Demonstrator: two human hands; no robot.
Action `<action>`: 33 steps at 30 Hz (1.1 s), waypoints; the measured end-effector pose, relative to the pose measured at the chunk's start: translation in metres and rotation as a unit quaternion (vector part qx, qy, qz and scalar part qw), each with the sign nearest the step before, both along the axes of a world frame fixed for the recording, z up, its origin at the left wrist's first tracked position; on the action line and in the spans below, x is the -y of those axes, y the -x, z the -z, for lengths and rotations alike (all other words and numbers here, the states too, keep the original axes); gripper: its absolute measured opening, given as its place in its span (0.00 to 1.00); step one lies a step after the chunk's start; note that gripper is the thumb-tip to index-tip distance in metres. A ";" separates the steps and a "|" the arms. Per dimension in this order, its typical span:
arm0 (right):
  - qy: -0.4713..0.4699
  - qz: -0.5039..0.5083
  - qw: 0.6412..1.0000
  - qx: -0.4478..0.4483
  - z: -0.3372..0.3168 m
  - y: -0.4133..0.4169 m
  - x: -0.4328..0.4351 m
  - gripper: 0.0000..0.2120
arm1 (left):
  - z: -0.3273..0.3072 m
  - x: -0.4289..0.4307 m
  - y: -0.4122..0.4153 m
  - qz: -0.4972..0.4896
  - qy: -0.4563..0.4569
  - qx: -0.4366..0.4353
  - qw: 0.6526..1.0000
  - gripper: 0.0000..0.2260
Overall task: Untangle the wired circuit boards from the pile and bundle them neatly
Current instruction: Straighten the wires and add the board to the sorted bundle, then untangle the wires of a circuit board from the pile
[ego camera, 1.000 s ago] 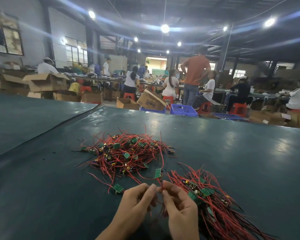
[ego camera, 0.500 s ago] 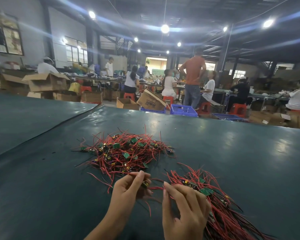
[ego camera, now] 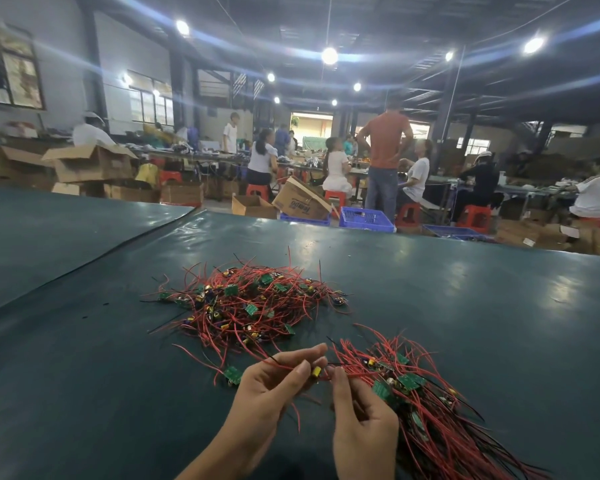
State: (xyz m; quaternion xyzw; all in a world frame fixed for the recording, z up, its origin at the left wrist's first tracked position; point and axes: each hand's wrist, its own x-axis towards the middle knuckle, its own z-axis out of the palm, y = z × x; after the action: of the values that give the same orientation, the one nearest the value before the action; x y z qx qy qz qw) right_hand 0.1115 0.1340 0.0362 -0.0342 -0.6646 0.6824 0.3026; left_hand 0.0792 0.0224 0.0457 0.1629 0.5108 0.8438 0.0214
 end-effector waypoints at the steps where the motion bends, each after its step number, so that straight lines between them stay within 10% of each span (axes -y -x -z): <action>1: -0.001 0.001 1.000 -0.007 0.000 0.000 0.000 0.10 | 0.000 0.000 0.000 0.002 0.013 0.000 1.000 0.12; 12: -0.097 -0.006 0.995 -0.030 0.004 -0.003 0.005 0.10 | 0.001 -0.001 0.001 0.008 0.146 0.056 0.988 0.22; 25: 0.277 -0.009 0.958 0.072 -0.013 0.017 -0.026 0.10 | -0.007 0.003 0.003 -0.084 0.190 -0.120 0.971 0.20; 33: 0.225 0.030 0.971 0.073 -0.009 0.011 -0.019 0.11 | 0.007 -0.003 0.002 -0.090 0.142 -0.053 0.984 0.20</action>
State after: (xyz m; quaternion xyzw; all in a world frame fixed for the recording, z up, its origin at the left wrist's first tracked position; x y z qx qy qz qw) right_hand 0.1007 0.1530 0.0455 -0.1708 -0.5129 0.8007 0.2582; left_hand 0.0772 0.0250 0.0384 0.1557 0.6387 0.7512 -0.0590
